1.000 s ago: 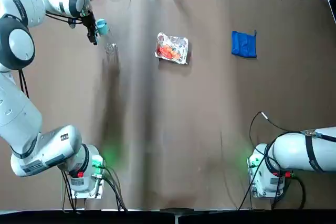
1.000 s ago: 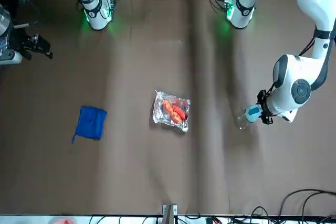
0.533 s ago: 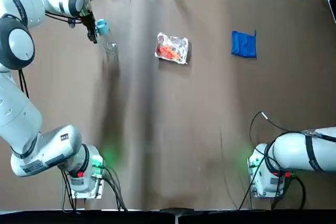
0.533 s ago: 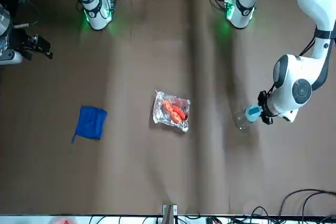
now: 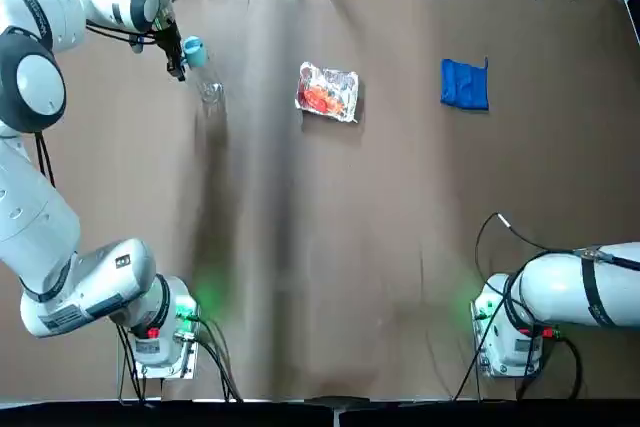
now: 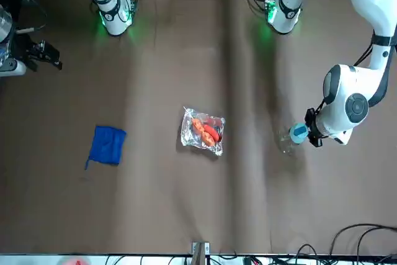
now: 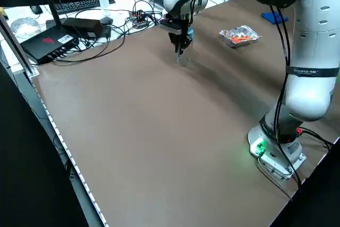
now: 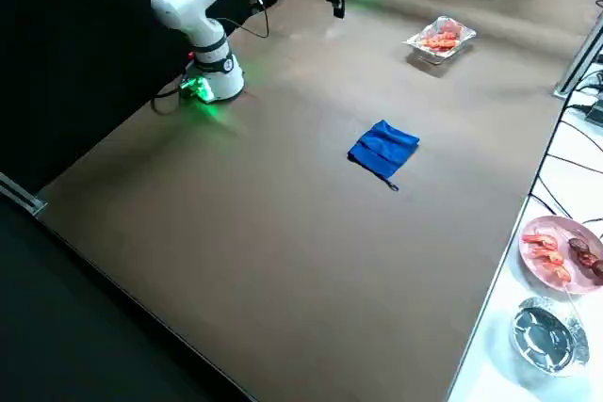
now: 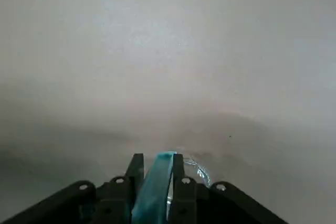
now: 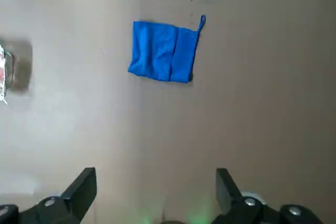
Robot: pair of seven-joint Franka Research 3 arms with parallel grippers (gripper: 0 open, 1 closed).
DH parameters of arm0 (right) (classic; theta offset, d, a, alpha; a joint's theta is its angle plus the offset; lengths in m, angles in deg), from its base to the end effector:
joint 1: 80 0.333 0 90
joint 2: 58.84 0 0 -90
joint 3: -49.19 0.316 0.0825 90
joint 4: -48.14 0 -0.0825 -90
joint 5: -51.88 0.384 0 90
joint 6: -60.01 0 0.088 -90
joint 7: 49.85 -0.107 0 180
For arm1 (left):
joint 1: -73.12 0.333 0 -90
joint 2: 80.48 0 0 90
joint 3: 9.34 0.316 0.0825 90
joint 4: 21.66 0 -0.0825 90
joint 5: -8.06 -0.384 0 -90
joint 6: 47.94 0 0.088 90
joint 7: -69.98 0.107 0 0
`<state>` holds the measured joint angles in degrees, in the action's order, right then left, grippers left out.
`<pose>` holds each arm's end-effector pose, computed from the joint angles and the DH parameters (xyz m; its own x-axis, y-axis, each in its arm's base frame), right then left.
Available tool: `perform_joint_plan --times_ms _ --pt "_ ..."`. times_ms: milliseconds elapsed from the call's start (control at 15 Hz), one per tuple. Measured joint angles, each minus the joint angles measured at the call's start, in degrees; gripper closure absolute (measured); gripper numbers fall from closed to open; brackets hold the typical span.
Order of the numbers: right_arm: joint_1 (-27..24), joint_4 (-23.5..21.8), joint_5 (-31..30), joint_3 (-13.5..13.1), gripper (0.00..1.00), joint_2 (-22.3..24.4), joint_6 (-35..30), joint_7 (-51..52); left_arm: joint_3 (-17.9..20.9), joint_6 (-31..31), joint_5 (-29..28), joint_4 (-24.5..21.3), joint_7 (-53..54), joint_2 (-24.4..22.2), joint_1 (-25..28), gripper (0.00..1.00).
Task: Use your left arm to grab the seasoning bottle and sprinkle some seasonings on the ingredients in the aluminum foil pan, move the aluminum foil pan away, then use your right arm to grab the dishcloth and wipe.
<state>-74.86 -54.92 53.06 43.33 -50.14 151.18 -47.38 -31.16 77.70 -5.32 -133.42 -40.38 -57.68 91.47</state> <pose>0.5050 -0.0077 0.5988 0.9980 0.0321 -0.0548 0.0301 -0.9988 -0.0384 0.6023 -0.0197 0.2780 -0.1603 0.9848 0.0672 0.9806 0.1667 -0.1032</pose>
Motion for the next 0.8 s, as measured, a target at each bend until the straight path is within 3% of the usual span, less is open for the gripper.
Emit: perform_joint_plan --times_ms 800 --pt "0.00 0.00 0.00 0.00 0.00 0.00 0.00 0.00 0.00 0.18 0.00 0.21 0.00 0.00 0.00 0.77"
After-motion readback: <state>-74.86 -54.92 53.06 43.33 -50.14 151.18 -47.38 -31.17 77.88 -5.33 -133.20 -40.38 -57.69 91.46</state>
